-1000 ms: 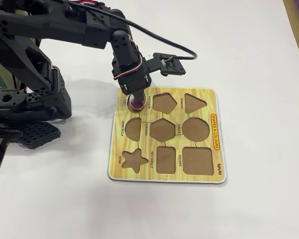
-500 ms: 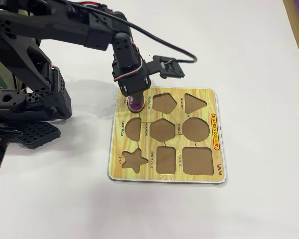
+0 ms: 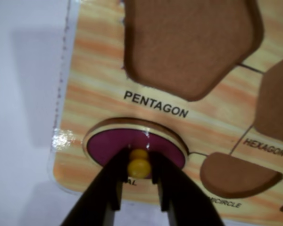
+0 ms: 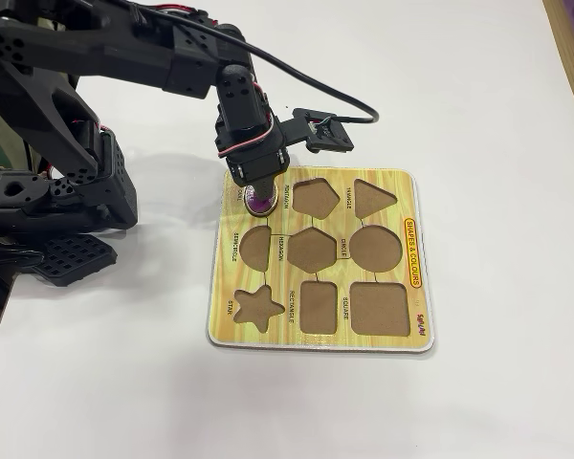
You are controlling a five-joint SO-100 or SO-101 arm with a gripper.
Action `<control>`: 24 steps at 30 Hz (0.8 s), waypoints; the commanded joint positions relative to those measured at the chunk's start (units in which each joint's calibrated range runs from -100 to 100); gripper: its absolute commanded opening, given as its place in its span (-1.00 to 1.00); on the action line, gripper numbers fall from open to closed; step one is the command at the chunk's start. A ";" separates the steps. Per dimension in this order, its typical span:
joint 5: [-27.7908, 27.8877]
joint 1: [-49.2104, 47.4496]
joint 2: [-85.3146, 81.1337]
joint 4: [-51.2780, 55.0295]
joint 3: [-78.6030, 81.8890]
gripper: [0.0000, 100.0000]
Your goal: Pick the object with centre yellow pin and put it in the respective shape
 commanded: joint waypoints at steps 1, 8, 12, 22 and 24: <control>-0.22 -0.49 -0.76 0.16 -1.89 -0.90; -0.22 -0.49 -0.68 0.08 -1.89 -0.79; -0.22 -0.49 -0.84 -0.44 -1.89 -0.73; -0.22 -0.49 -1.09 -0.44 -1.98 -0.71; -0.22 -0.30 -1.68 0.16 -1.89 -0.71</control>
